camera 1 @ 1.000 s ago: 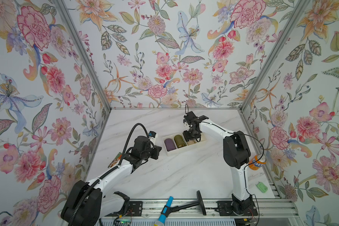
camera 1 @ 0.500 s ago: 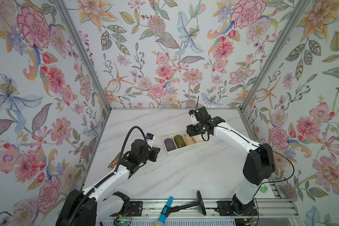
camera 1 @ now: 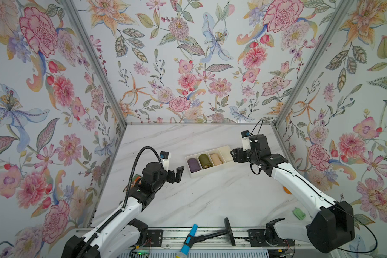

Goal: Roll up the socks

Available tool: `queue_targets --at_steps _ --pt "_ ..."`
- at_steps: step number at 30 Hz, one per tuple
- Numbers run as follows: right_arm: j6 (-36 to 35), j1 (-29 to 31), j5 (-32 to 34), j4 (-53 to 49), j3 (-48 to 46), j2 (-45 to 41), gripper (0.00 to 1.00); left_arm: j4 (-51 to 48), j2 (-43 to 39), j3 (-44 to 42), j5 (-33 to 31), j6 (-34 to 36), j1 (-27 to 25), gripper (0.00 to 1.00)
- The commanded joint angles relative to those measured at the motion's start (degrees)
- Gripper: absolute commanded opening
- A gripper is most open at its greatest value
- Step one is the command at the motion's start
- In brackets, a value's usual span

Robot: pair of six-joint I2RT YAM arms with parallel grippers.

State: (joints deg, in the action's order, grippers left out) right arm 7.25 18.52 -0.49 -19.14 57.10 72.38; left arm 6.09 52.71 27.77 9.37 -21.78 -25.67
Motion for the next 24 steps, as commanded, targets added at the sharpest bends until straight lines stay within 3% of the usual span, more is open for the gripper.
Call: queue_targets --at_steps 1,7,14,24 --pt "-0.25 -5.41 4.06 4.51 -4.97 -3.76 0.82 -0.41 -0.51 0.65 -4.93 1.52 0.97 0.99" --pt "0.47 -17.29 1.55 21.6 -19.07 -5.53 0.89 -0.21 -0.36 0.56 -12.0 2.62 1.28 0.99" --pt "-1.27 -17.38 8.26 51.37 -35.65 -4.4 0.91 1.89 -3.72 -2.53 -20.26 1.43 1.59 0.99" --pt "-4.83 -17.47 10.33 69.31 -40.3 3.13 0.91 9.46 -7.27 -7.43 -26.38 1.03 1.62 0.99"
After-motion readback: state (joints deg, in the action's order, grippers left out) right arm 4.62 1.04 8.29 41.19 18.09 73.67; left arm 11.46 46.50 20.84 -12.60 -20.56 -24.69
